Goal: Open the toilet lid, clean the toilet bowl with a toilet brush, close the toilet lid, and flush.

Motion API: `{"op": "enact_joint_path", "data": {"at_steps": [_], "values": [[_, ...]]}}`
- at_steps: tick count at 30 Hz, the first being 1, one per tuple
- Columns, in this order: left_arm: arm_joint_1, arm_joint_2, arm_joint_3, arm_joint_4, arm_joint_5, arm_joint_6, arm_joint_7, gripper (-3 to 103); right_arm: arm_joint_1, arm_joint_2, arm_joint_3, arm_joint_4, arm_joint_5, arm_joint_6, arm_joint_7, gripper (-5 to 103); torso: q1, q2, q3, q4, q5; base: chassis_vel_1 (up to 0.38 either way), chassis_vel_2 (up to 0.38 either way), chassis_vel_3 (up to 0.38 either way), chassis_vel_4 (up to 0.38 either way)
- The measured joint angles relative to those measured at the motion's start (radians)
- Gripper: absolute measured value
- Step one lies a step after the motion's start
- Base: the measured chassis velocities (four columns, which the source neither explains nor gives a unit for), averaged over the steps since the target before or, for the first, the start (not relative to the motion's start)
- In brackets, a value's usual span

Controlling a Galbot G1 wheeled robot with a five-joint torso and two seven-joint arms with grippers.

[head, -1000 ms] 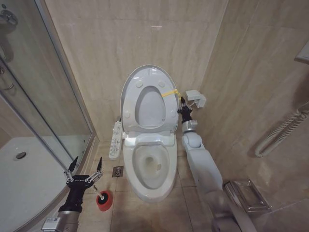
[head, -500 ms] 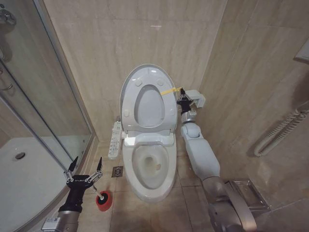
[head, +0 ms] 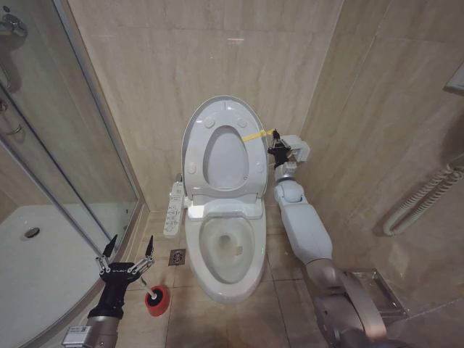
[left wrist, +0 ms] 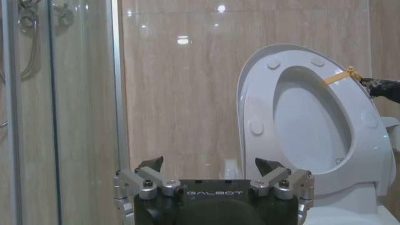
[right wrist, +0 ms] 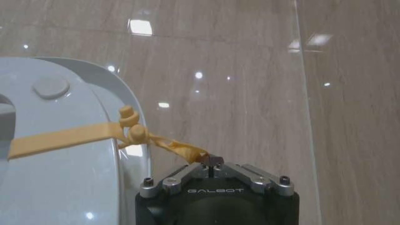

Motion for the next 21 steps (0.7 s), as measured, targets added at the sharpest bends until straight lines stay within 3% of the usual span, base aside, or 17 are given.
{"op": "enact_joint_path", "data": {"at_steps": [14, 15, 21], "values": [[0.0, 0.0, 0.0, 0.0, 0.0, 0.0, 0.0, 99, -0.043, -0.015, -0.014, 0.064, 0.016, -0.033, 0.004, 0, 0.0, 0.0, 0.0, -0.0005, 0.0, 0.0, 0.0, 0.0, 0.0], [0.0, 0.0, 0.0, 0.0, 0.0, 0.0, 0.0, 99, -0.057, -0.021, -0.019, 0.081, 0.016, -0.043, 0.008, 9, 0.0, 0.0, 0.0, -0.0008, 0.0001, 0.0, 0.0, 0.0, 0.0], [0.0, 0.0, 0.0, 0.0, 0.0, 0.0, 0.0, 99, -0.103, -0.038, -0.029, 0.137, 0.027, -0.057, 0.015, 9, 0.0, 0.0, 0.0, -0.0002, 0.0003, 0.0, 0.0, 0.0, 0.0]]}}
